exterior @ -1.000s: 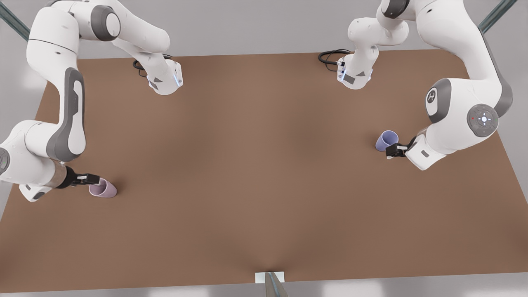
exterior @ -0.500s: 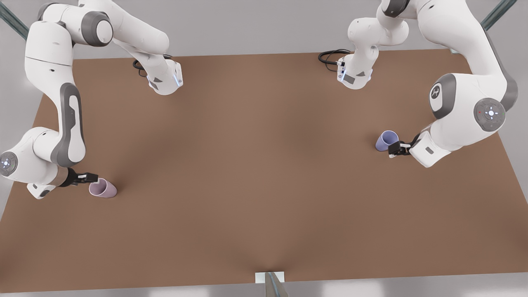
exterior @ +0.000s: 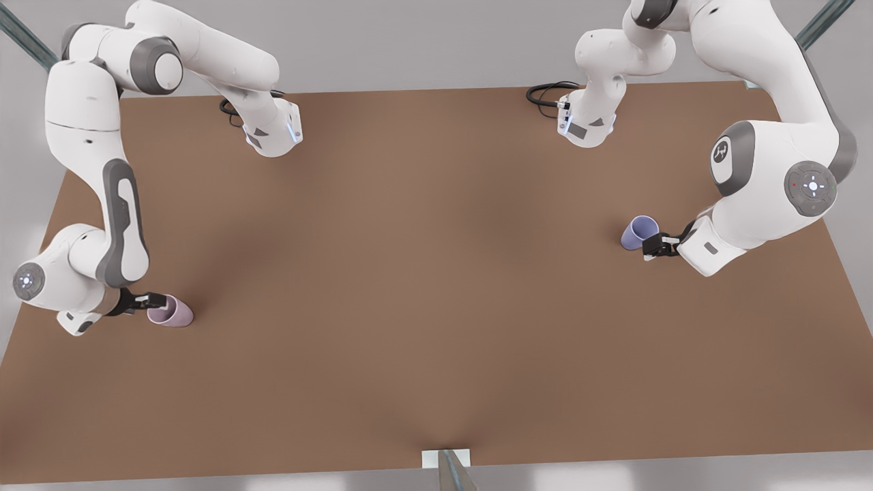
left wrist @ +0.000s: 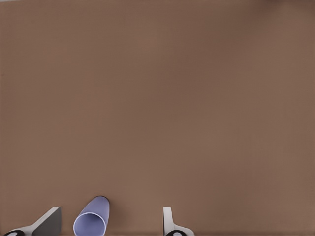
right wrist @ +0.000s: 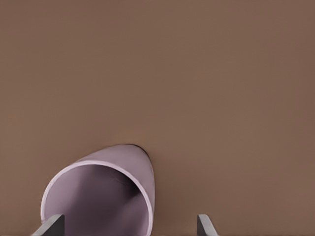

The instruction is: Stack the cups, with the pink cup at the bottom and the purple cup at the top

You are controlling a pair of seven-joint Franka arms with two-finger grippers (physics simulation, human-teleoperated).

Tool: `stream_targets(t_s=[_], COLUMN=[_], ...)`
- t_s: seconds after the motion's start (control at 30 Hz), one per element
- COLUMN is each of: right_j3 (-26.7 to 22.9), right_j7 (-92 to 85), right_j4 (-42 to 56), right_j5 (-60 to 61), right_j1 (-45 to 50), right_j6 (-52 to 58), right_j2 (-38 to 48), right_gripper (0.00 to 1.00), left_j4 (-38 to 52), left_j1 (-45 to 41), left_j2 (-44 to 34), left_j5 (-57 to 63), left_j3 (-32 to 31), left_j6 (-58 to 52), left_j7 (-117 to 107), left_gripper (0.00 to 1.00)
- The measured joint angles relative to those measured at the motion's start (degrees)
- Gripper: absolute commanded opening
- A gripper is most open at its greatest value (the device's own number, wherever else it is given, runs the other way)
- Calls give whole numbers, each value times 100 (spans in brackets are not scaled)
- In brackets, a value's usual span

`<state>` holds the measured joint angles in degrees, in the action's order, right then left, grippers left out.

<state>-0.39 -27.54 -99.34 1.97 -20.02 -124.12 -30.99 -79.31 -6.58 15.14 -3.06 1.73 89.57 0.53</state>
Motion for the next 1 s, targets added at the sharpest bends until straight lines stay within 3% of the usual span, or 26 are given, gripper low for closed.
stream_targets(t_s=[0.43, 0.5, 0.67, 0.77, 1.0], right_j3=[-4, -5, -5, -5, -5], right_j7=[-191, -209, -243, -259, -293], right_j4=[-18, -18, -18, -18, -11], right_j5=[-20, -17, -9, 7, 34], right_j1=[-53, -47, -27, -13, 2], right_j6=[-226, -248, -279, -269, -231], right_j2=[-243, -269, -308, -294, -203], right_gripper=[99, 72, 51, 24, 21], left_j4=[-419, -427, -430, -430, -431], left_j1=[-9, -13, -10, -10, -10], left_j2=[-458, -454, -441, -436, -426], left_j5=[56, 57, 57, 57, 58], left_j3=[20, 25, 29, 29, 29], left_j6=[-47, -44, -47, -46, -41], left_j7=[-7, -10, -16, -18, -23], left_gripper=[100, 100, 100, 100, 100])
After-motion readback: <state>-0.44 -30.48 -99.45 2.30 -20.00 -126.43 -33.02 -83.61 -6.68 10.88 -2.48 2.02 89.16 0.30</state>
